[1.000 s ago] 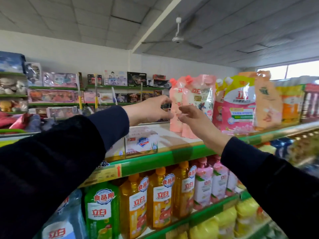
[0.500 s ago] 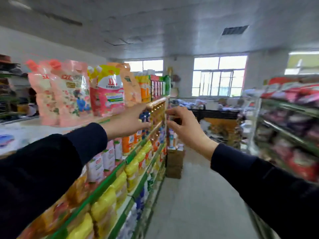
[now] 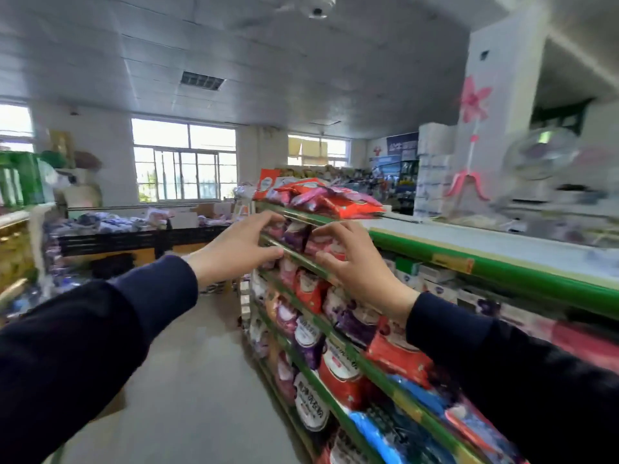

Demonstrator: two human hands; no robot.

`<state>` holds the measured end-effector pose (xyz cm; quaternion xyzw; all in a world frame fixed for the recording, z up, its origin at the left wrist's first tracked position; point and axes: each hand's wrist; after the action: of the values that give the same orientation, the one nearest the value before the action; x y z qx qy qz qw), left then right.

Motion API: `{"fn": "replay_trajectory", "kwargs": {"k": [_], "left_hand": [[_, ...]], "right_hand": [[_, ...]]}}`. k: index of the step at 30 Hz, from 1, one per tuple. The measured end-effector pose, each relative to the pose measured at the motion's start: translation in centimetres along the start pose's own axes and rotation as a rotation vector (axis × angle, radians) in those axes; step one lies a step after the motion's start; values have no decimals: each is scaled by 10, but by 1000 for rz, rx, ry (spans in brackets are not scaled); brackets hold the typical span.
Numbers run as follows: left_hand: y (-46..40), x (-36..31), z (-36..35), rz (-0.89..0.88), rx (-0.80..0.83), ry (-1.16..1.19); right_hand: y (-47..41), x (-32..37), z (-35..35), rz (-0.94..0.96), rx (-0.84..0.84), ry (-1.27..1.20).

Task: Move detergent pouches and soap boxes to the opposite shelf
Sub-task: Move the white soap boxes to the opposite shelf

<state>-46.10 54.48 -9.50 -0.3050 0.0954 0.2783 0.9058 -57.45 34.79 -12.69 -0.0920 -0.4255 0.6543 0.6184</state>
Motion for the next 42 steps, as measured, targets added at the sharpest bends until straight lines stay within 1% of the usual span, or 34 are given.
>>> {"fn": "replay_trajectory", "kwargs": {"k": [5, 11, 14, 18, 23, 27, 32, 36, 38, 42], "left_hand": [[-101, -55, -82, -172, 49, 138], [-199, -130, -170, -352, 114, 270], [-232, -158, -203, -407, 142, 318], [-277, -198, -247, -536, 207, 401], [-325, -243, -290, -686, 302, 467], [-357, -273, -314, -824, 385, 498], [-391, -321, -343, -942, 574, 559], [-407, -356, -368, -1012, 713, 473], [-413, -374, -382, -1048, 786, 432], [-418, -395, -401, -1056, 921, 380]], "right_hand": [[2, -91, 73, -138, -89, 149], [9, -172, 155, -302, -150, 279], [15, -192, 178, -350, -185, 308], [25, -223, 209, -469, -224, 428], [23, -251, 251, -609, -327, 556], [21, -267, 282, -781, -430, 529], [44, -279, 319, -1010, -567, 589], [67, -283, 342, -1189, -585, 578], [76, -286, 353, -1275, -547, 595], [75, -299, 367, -1386, -429, 595]]}}
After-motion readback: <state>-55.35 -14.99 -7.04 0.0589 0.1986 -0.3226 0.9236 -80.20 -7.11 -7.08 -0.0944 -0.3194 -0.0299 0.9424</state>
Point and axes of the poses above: each hand's wrist, its own y-axis away from the middle knuckle, its own z-axis out of the back of the hand, x = y × z, and after that the axes turned 2 degrees about -z, right-handed
